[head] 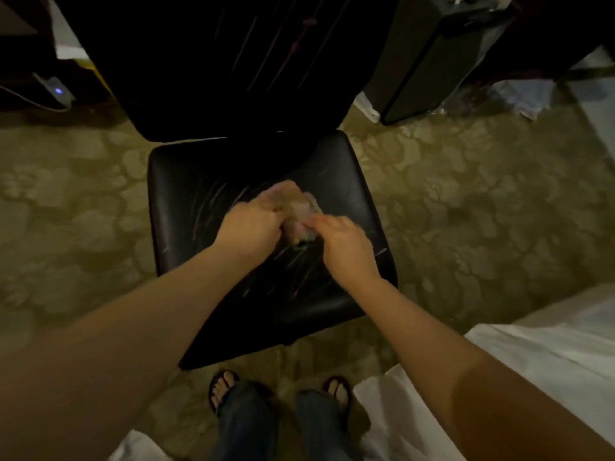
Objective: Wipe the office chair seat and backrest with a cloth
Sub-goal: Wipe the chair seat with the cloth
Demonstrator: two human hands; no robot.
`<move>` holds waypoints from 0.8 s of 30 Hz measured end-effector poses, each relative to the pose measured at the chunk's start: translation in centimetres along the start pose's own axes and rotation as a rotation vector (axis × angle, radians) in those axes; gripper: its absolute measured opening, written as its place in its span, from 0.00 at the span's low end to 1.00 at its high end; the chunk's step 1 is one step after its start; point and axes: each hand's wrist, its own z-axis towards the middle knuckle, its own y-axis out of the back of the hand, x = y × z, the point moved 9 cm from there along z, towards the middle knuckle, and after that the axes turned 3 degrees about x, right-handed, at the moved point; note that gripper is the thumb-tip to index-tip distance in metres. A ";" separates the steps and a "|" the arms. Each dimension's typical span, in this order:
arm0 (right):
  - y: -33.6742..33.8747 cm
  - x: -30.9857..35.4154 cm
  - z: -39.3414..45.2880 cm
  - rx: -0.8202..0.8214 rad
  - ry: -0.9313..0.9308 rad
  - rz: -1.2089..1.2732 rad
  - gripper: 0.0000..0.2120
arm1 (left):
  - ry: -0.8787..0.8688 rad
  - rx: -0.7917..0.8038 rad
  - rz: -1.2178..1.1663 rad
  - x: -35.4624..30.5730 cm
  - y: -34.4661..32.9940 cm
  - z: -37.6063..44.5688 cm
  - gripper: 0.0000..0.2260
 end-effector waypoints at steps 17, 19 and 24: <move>-20.6 1.7 3.2 0.309 0.173 -0.108 0.28 | 0.264 0.417 0.172 13.6 -14.3 0.1 0.59; -18.6 -4.6 8.0 0.215 -0.103 -0.053 0.25 | 0.240 0.397 0.162 13.6 -14.2 1.7 0.59; -16.7 -7.1 17.4 0.122 -0.325 0.005 0.24 | 0.352 0.226 -0.103 16.2 -12.1 4.0 0.53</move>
